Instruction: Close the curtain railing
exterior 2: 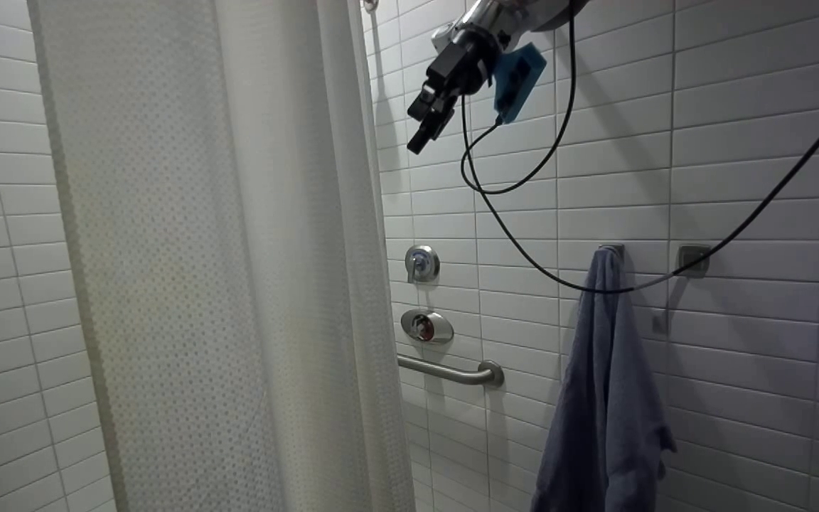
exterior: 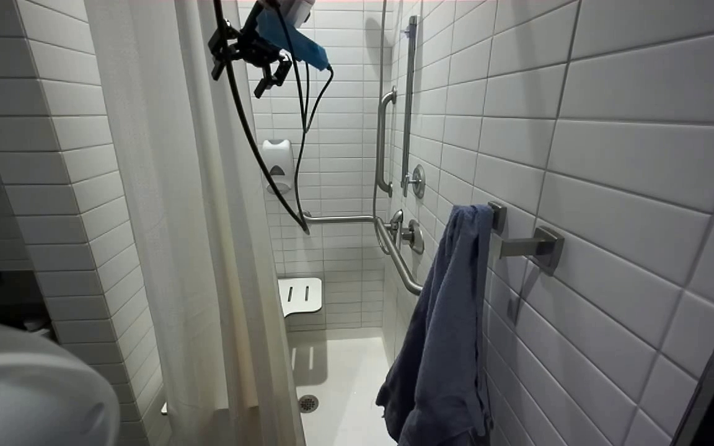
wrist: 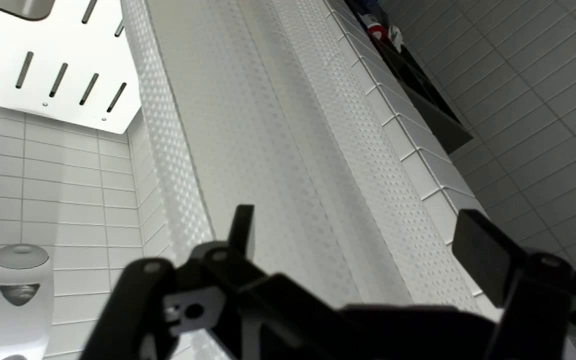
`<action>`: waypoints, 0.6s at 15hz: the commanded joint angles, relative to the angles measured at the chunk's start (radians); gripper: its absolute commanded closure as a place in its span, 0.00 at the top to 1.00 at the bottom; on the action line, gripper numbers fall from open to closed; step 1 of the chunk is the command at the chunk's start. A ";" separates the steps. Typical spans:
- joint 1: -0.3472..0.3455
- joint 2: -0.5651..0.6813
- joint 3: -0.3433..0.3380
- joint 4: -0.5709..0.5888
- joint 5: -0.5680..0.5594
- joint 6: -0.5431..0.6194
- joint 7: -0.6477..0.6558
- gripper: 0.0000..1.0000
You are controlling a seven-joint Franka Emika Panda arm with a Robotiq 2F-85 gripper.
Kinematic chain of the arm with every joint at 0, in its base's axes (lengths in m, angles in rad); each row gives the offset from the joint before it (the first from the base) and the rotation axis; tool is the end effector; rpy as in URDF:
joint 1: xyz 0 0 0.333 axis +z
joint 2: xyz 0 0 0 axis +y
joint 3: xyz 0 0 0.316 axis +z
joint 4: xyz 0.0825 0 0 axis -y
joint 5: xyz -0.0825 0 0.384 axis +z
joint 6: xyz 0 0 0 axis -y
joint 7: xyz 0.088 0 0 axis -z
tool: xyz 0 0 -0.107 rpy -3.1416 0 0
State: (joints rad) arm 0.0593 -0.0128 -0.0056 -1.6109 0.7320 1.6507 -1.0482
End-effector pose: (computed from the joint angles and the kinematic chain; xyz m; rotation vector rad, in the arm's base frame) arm 0.5544 0.0965 0.6453 -2.1352 -1.2522 -0.5092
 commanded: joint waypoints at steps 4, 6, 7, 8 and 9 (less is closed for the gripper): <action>-0.011 0.002 0.011 0.004 0.000 -0.003 0.001 1.00; -0.012 0.002 0.011 0.004 0.000 -0.003 0.001 1.00; -0.016 0.034 0.006 0.040 0.003 -0.023 -0.008 1.00; -0.019 0.060 0.005 0.069 -0.003 -0.032 -0.013 1.00; -0.021 0.089 0.005 0.102 -0.005 -0.043 -0.020 1.00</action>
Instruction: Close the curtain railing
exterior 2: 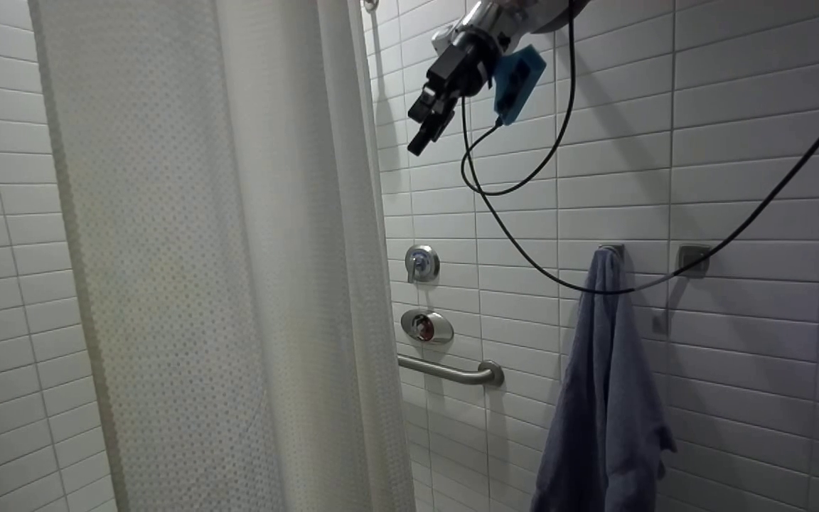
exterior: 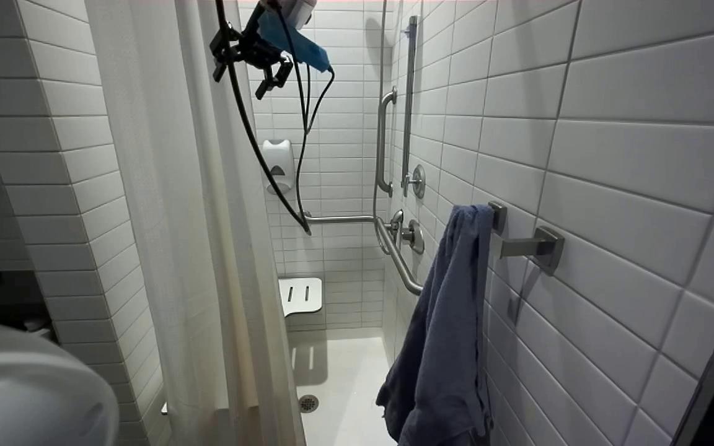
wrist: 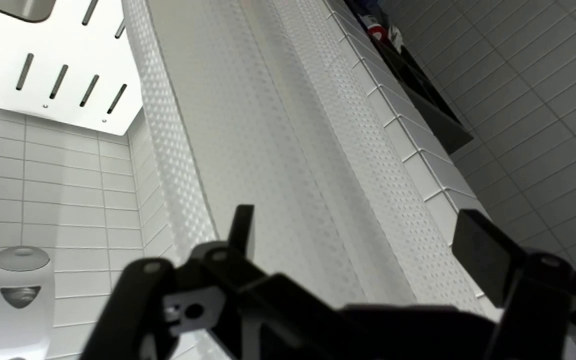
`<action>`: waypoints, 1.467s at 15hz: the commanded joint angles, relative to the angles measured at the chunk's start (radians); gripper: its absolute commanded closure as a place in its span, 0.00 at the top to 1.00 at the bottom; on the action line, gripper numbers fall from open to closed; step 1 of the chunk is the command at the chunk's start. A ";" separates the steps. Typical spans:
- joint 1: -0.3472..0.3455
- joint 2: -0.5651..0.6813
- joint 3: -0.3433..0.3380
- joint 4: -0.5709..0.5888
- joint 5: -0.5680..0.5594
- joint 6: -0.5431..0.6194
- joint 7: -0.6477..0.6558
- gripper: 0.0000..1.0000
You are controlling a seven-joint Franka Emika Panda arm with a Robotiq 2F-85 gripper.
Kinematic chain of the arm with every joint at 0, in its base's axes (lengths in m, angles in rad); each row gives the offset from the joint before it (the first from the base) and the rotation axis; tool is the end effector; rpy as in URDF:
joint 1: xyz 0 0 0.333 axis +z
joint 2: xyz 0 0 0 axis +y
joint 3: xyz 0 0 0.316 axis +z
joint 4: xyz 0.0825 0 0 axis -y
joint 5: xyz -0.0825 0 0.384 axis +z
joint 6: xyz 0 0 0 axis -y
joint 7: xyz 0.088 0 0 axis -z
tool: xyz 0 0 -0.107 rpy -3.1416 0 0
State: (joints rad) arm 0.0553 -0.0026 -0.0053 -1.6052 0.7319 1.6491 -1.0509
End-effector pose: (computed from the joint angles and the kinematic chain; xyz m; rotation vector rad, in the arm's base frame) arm 0.5578 0.0947 0.6422 -2.1361 -1.2497 -0.5049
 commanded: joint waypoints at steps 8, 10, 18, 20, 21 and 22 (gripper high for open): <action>-0.054 0.284 0.051 0.355 0.108 -0.140 -0.133 1.00; -0.060 0.320 0.068 0.403 0.153 -0.169 -0.126 1.00; -0.043 0.455 0.104 0.547 0.192 -0.181 -0.112 0.74; -0.039 0.477 0.105 0.575 0.181 -0.187 -0.108 0.61; -0.040 0.487 0.105 0.589 0.176 -0.190 -0.109 0.54; -0.040 0.495 0.106 0.603 0.172 -0.194 -0.108 0.44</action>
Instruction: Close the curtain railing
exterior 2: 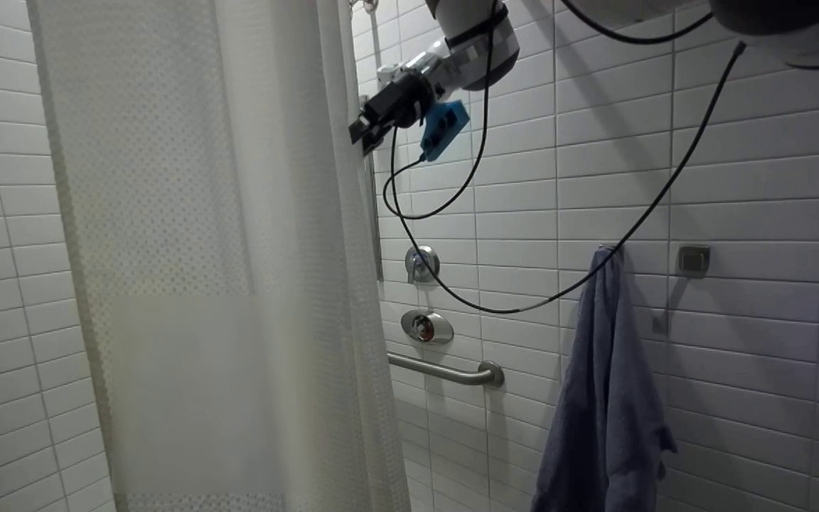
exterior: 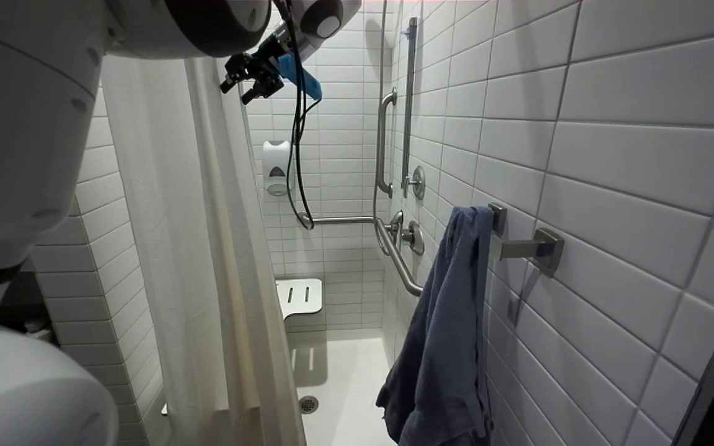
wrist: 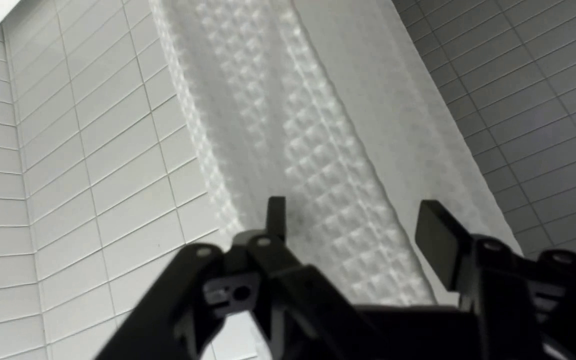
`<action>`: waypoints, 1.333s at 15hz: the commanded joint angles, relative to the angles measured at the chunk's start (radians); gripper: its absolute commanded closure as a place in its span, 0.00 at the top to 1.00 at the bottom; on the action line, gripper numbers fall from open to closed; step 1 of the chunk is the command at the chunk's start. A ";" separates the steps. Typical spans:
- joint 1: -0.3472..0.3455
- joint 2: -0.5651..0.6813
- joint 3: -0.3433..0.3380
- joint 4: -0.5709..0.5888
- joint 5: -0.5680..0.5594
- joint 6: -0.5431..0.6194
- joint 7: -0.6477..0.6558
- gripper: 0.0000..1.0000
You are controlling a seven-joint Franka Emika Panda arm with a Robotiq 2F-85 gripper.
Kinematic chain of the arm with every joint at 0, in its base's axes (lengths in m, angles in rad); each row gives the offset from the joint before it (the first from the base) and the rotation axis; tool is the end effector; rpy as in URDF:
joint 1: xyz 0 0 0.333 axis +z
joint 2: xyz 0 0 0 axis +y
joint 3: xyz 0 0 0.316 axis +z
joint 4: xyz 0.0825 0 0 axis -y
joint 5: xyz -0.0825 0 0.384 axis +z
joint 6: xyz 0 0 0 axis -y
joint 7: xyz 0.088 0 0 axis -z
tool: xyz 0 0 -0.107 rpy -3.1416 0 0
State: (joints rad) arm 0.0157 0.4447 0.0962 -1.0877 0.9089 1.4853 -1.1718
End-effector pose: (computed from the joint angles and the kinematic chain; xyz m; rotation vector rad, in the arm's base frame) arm 0.6601 0.1467 0.6176 -1.7632 -1.3930 -0.5447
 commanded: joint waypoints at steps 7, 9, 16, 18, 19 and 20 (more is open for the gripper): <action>0.015 0.038 -0.026 0.128 -0.089 0.011 0.034 0.00; 0.018 0.031 -0.040 0.136 -0.135 0.041 0.055 0.00; 0.035 0.019 -0.105 0.162 -0.336 0.191 0.138 0.00; 0.040 0.021 -0.125 0.166 -0.392 0.251 0.162 0.00; 0.042 0.025 -0.134 0.167 -0.414 0.283 0.177 0.00; 0.043 0.030 -0.142 0.169 -0.432 0.318 0.190 0.00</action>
State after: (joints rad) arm 0.0377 0.4694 -0.0081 -0.9242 0.5442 1.7278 -1.0251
